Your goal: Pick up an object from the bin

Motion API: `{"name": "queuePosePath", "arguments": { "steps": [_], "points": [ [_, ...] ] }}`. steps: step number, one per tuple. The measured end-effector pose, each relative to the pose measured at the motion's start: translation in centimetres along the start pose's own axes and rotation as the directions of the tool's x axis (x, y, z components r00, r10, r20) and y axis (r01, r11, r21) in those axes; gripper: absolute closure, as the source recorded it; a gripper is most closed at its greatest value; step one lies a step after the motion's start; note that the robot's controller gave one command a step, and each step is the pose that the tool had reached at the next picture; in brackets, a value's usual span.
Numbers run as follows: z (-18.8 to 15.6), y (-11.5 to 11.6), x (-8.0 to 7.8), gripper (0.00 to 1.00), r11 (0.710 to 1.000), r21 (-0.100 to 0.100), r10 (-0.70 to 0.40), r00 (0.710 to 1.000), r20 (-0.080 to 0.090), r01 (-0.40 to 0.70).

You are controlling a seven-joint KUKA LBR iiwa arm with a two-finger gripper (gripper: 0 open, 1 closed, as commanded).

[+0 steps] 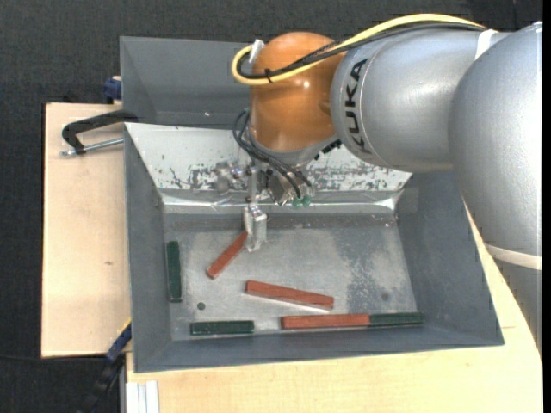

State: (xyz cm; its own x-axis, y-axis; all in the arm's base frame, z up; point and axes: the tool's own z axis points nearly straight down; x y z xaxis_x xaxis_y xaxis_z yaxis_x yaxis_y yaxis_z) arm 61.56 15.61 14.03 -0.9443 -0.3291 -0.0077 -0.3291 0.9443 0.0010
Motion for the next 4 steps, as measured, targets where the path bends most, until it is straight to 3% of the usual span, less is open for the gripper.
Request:
{"name": "queuePosePath", "arguments": {
  "steps": [1,2,4],
  "points": [
    [5.1,0.0,1.0,0.0,0.954,-0.001,-0.299,0.954,-0.003,0.299],
    [6.9,-1.6,2.2,1.0,0.942,-0.003,-0.335,0.942,-0.005,0.335],
    [6.9,-1.6,2.1,1.0,0.942,-0.003,-0.335,0.942,-0.005,0.335]
  ]
}}
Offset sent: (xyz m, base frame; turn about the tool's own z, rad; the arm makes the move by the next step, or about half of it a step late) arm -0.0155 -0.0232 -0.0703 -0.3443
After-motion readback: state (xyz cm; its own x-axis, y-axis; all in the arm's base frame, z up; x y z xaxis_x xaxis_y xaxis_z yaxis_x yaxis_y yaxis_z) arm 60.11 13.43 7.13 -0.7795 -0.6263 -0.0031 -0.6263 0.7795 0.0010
